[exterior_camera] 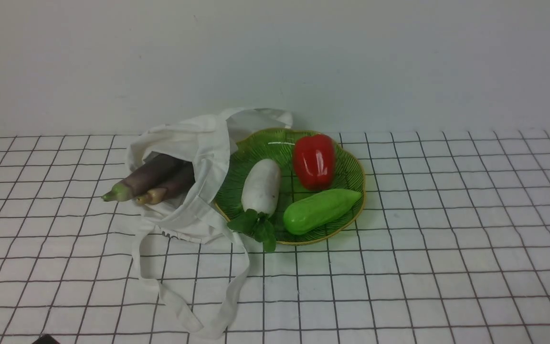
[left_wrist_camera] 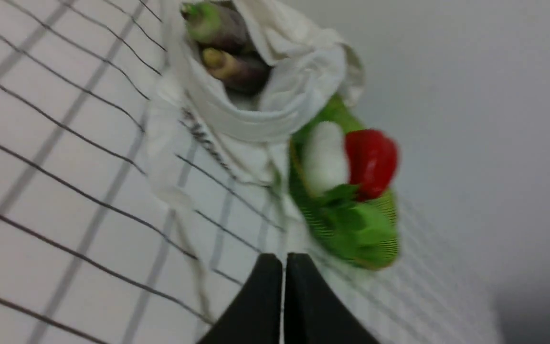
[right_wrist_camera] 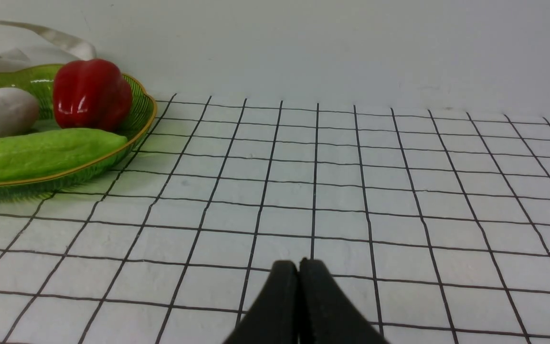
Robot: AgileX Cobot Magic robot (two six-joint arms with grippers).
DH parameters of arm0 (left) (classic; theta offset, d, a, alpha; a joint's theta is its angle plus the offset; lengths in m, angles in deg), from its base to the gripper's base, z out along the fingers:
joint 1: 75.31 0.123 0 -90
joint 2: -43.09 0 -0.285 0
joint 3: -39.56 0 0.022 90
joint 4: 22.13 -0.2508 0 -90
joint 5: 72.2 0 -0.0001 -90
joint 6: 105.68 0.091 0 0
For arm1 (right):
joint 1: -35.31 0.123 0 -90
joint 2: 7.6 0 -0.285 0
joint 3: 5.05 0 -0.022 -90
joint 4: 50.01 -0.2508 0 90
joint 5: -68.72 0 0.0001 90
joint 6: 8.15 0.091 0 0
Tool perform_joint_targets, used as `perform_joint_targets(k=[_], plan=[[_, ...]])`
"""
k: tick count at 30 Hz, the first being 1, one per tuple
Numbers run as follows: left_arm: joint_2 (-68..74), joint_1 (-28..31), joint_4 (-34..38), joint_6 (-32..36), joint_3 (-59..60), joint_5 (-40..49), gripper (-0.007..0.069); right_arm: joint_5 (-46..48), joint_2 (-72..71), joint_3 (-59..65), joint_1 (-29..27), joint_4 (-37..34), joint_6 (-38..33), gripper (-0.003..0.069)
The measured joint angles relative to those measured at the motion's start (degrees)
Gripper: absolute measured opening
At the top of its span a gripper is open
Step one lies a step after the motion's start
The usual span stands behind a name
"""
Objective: Take vegetables from bag on white checkered tablecloth place on plate.
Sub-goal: 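Reach into the bag and grasp a vegetable inside it with the left gripper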
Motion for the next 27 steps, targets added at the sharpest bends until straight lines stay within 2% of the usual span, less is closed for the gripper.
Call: perform_joint_targets(k=[3,6,9,12,16,17,19,20,24,27], plan=[[0.0,0.0,8.2,0.3,0.0,-0.8,-0.0008,0.0,0.0,0.0,0.0,0.0,0.0,-0.0015],[0.0,0.0,12.9,1.1,0.0,-2.1,-0.0008,0.0,0.0,0.0,0.0,0.0,0.0,-0.0015],[0.0,0.0,14.0,3.9,-1.5,-0.8,-0.0008,0.0,0.0,0.0,0.0,0.0,0.0,-0.0015],[1.6,0.0,12.4,8.2,-8.0,3.9,-0.0008,0.0,0.0,0.0,0.0,0.0,0.0,-0.0015],[12.1,0.0,5.1,10.1,-17.7,13.0,-0.0008,0.0,0.0,0.0,0.0,0.0,0.0,-0.0015],[19.4,0.0,-0.6,10.7,-22.7,19.4,-0.0008,0.0,0.0,0.0,0.0,0.0,0.0,-0.0015],[27.2,-0.1,-7.0,12.1,-28.5,26.7,-0.0008,0.0,0.0,0.0,0.0,0.0,0.0,-0.0015],[27.2,-0.1,-7.0,12.1,-28.5,26.7,-0.0008,0.0,0.0,0.0,0.0,0.0,0.0,-0.0015],[46.2,-0.1,-20.7,16.5,-41.8,38.7,-0.0008,0.0,0.0,0.0,0.0,0.0,0.0,-0.0015],[57.2,-0.1,-25.3,19.6,-50.7,41.9,-0.0008,0.0,0.0,0.0,0.0,0.0,0.0,-0.0015]])
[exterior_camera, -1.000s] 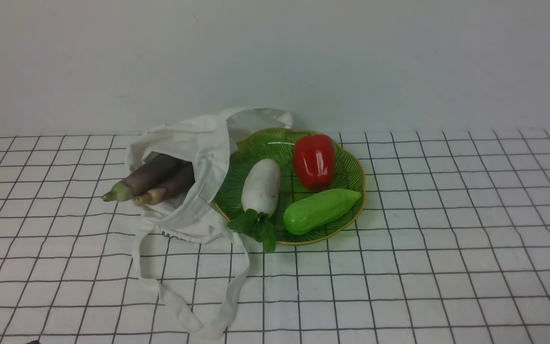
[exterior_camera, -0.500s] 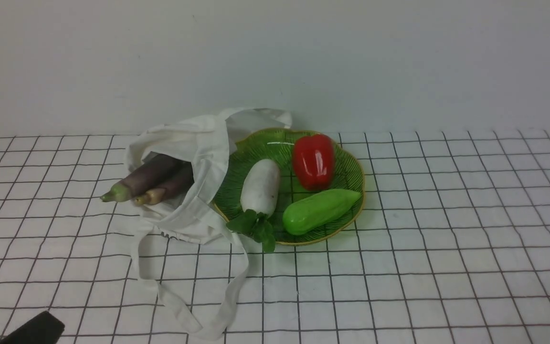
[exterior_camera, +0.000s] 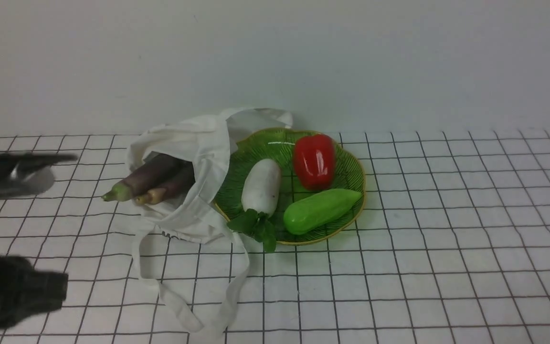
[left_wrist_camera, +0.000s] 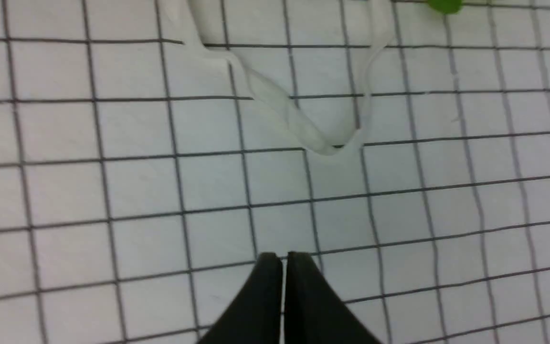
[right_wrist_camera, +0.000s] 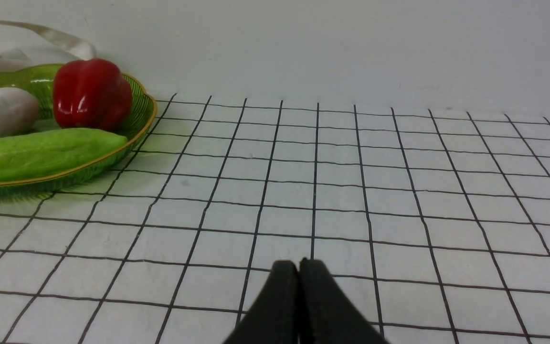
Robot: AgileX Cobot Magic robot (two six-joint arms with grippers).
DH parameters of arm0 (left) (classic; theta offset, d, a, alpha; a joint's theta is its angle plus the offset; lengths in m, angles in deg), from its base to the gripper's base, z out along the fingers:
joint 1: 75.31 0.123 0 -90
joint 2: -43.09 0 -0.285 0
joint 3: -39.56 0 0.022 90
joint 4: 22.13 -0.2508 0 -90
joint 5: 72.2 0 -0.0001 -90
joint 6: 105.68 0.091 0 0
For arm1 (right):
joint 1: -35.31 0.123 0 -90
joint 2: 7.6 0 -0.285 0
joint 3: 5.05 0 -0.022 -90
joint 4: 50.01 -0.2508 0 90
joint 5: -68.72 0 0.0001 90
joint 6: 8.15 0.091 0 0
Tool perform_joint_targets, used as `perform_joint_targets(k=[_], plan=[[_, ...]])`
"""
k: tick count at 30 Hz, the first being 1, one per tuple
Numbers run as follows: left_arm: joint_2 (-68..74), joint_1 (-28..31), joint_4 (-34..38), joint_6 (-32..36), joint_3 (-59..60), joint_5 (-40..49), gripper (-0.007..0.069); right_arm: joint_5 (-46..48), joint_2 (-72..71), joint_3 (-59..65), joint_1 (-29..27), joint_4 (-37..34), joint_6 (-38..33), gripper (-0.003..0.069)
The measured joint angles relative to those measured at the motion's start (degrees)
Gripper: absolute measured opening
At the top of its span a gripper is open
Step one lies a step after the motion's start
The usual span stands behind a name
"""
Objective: Take vegetables from bag on white checkered tablecloth place on plate.
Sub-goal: 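Reach into the bag and grasp a vegetable inside it with the left gripper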
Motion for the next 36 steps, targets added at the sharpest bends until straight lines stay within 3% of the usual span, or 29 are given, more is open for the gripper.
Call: perform_joint_targets(k=[9,17,22,29,36], plan=[[20.8,-1.9,1.8,7.0,-17.3,1.7,-0.0008,0.0,0.0,0.0,0.0,0.0,0.0,-0.0015],[33.5,-9.6,-10.8,1.2,-28.3,-2.4,0.0018,0.0,0.0,0.0,0.0,0.0,0.0,-0.0015],[42.0,-13.3,-20.6,-2.1,-32.4,-5.6,0.0116,0.0,0.0,0.0,0.0,0.0,0.0,-0.0015],[49.9,-13.5,-25.9,-2.4,-33.1,-8.4,0.0272,0.0,0.0,0.0,0.0,0.0,0.0,-0.0015],[55.6,-13.5,-30.7,-2.5,-33.2,-12.9,0.0307,0.0,0.0,0.0,0.0,0.0,0.0,-0.0015]])
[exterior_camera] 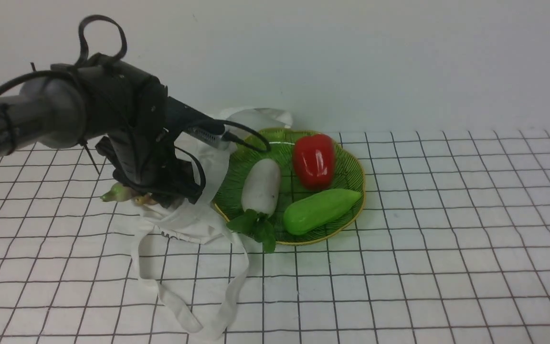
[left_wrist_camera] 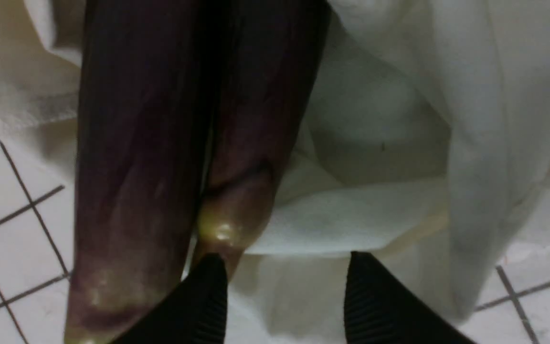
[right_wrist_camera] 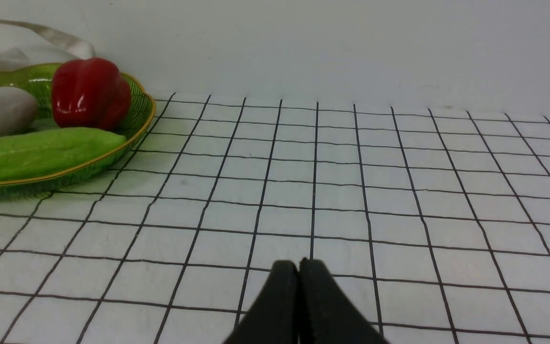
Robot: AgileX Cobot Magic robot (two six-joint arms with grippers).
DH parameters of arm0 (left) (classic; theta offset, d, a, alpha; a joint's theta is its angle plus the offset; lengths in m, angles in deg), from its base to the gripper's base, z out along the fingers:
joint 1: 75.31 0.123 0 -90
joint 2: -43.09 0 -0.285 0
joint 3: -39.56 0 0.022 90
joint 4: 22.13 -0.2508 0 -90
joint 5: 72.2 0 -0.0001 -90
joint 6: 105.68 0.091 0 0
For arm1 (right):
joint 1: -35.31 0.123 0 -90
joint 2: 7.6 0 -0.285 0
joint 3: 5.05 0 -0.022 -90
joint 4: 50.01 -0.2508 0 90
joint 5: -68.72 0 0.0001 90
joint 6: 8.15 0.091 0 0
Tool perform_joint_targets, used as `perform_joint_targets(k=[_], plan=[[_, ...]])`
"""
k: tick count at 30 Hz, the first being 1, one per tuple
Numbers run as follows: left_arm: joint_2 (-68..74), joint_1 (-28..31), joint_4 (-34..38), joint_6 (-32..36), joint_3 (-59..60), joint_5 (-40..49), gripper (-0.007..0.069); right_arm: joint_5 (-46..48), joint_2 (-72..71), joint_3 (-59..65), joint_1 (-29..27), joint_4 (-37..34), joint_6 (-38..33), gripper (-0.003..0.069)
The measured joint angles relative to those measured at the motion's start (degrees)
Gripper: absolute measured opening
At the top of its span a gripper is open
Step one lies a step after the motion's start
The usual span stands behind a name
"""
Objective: Take vegetables from bag on white checkered tablecloth place on plate.
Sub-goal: 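Reach into the bag and grasp a vegetable inside it with the left gripper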
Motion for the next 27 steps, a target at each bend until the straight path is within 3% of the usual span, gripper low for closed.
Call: perform_joint_targets(k=[11,16,22,27], plan=[[3.2,0.0,-10.5,-7.0,-0.1,-2.9,0.0307,0.0,0.0,0.0,0.0,0.0,0.0,-0.0015],[5.1,0.0,-10.9,-7.9,-0.1,-3.5,0.0307,0.0,0.0,0.0,0.0,0.0,0.0,-0.0015],[6.3,0.0,-11.3,-9.0,-0.1,-3.6,0.0213,0.0,0.0,0.0,0.0,0.0,0.0,-0.0015],[3.8,-0.1,-9.7,-9.1,-0.3,-0.1,0.0204,0.0,0.0,0.0,0.0,0.0,0.0,-0.0015]])
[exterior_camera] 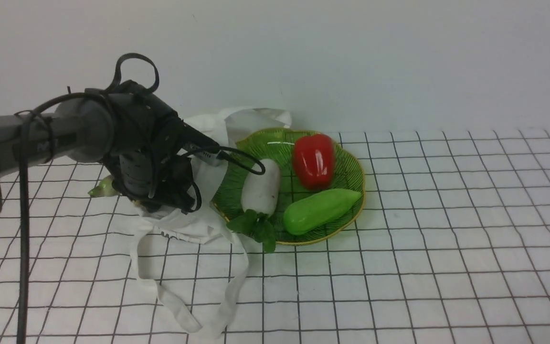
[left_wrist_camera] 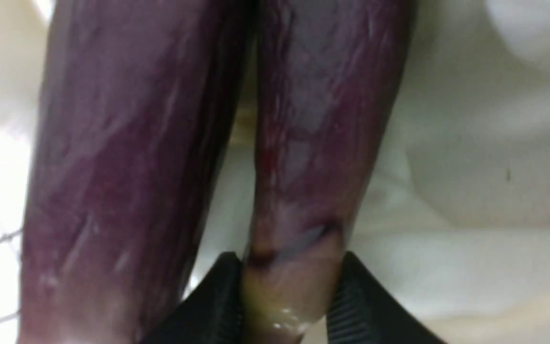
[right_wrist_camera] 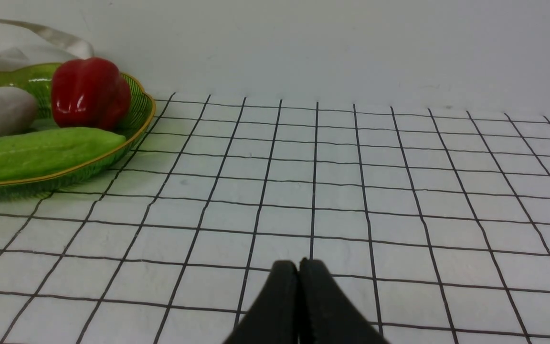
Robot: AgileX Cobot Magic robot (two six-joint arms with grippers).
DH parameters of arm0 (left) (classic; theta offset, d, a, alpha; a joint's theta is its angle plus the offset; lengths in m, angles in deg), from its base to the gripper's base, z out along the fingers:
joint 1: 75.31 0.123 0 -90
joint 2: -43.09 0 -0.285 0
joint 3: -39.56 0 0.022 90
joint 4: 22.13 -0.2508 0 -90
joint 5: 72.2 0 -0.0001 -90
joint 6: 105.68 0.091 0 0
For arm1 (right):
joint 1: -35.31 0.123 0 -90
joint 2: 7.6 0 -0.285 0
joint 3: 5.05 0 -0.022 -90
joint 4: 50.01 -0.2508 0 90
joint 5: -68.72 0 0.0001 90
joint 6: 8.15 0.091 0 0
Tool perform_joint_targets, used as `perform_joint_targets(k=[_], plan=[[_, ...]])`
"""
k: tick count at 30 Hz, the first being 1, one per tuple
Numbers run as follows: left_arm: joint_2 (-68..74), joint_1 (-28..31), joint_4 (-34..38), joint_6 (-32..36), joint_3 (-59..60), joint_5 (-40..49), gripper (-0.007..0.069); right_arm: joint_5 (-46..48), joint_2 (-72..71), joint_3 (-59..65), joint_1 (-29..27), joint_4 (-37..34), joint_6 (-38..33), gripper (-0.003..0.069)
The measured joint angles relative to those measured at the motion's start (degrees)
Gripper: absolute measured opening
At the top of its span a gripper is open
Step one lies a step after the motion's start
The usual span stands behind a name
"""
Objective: Take vegetables from bag on white checkered tablecloth place on plate.
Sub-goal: 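Reach into the bag and grasp a vegetable inside it with the left gripper, then take the eggplant out of the bag and place it in the plate with the left gripper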
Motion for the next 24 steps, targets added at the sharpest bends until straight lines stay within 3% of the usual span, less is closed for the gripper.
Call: perform_joint_targets(k=[12,18,24], plan=[[-13.0,0.0,11.0,4.0,-0.4,20.4,0.0204,0.0,0.0,0.0,0.0,0.0,0.0,-0.0015],[-18.7,0.0,12.9,5.0,-0.4,21.2,0.0204,0.0,0.0,0.0,0.0,0.0,0.0,-0.0015],[-29.8,-1.6,25.7,5.2,-0.4,21.0,0.0204,0.0,0.0,0.0,0.0,0.0,0.0,-0.0015]])
